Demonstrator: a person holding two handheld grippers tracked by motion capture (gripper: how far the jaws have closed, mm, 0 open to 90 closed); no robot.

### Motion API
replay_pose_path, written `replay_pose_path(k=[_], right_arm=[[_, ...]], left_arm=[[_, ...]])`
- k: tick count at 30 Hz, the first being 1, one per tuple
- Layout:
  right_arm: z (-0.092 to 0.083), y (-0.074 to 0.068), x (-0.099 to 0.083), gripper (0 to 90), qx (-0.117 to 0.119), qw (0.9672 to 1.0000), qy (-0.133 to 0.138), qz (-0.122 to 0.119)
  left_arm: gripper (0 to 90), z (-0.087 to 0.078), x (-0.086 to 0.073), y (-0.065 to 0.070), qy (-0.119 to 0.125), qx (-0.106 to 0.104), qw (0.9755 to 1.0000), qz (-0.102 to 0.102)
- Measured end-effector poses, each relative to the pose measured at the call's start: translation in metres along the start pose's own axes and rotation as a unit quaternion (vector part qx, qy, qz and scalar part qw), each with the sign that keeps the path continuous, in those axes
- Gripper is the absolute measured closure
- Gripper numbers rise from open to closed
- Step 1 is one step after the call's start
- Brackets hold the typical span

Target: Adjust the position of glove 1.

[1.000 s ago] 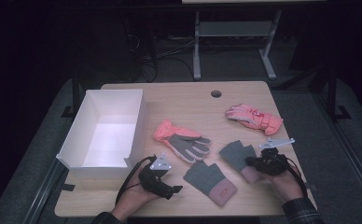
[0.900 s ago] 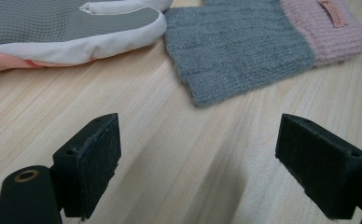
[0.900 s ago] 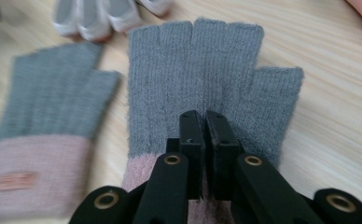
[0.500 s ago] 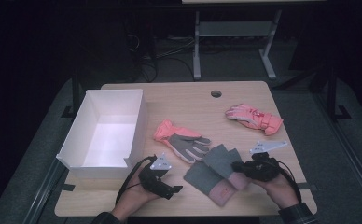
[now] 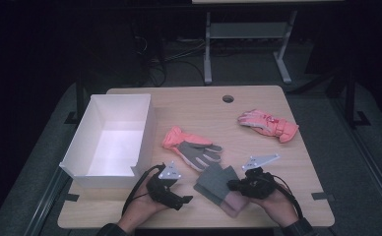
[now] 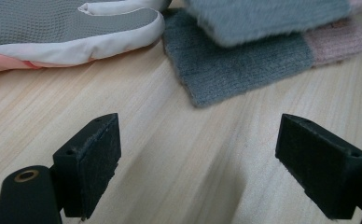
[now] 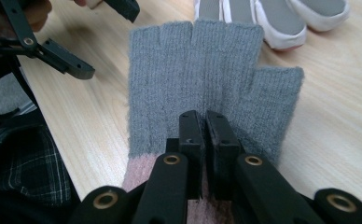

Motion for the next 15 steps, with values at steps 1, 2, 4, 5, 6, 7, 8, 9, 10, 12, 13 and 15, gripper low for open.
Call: replay_pose_path(k=[1,2,4,5,6,7,8,9,10,12,13,15], right_arm=[[0.004,-0.001,-0.001,86.1,0.0,1.0,-0.008,0.001],[0.006,-0.002,-0.001,86.1,0.0,0.9999,-0.011,-0.001],[0.009,-0.003,-0.003,85.9,-0.003,0.9999,-0.016,-0.001],[0.01,-0.003,-0.003,85.9,-0.003,0.9999,-0.017,0.0],[0.012,-0.003,-0.003,85.9,-0.005,0.9998,-0.019,-0.001],[0.013,-0.002,-0.003,85.9,-0.005,0.9998,-0.019,-0.001],[0.015,-0.001,-0.003,85.7,-0.006,0.9998,-0.019,-0.003],[0.016,-0.001,-0.004,85.6,-0.007,0.9997,-0.021,-0.003],[0.017,-0.002,-0.004,85.4,-0.006,0.9997,-0.022,-0.001],[0.019,-0.002,-0.005,83.8,-0.004,0.9996,-0.028,-0.004],[0.02,-0.002,-0.005,82.4,-0.003,0.9997,-0.026,-0.003],[0.018,-0.002,-0.003,73.6,-0.004,0.9998,-0.018,-0.003]], left_arm=[[13.7,0.0,0.0,0.0,0.001,0.0,1.0,0.0],[13.7,0.0,0.0,0.0,0.001,0.002,1.0,0.003],[13.7,0.0,0.0,0.0,0.0,0.001,1.0,0.002],[13.7,0.0,0.0,0.001,0.001,0.001,1.0,0.002],[13.7,0.0,0.0,0.001,0.0,0.0,1.0,0.002],[13.7,0.001,0.001,0.001,0.0,-0.001,1.0,0.0],[13.7,0.001,0.001,0.001,0.0,-0.001,1.0,0.0],[13.7,0.001,0.0,0.001,0.0,-0.001,1.0,-0.001],[13.7,0.001,0.0,0.001,0.0,-0.001,1.0,0.0],[13.7,0.0,-0.001,0.001,-0.004,0.0,1.0,0.004],[13.7,0.0,-0.001,0.001,-0.004,0.0,1.0,0.004],[14.3,0.001,0.0,0.002,-0.001,-0.002,1.0,0.001]])
Point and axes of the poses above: each handheld gripper's, and its own axes: z roughly forward along the jaws, x roughly out of its top, y roughly to its right, the point moved 10 cm from there along z, roughly forward along the jaws, and after that the axes turned 11 degrees about -y, right-handed, at the moved point
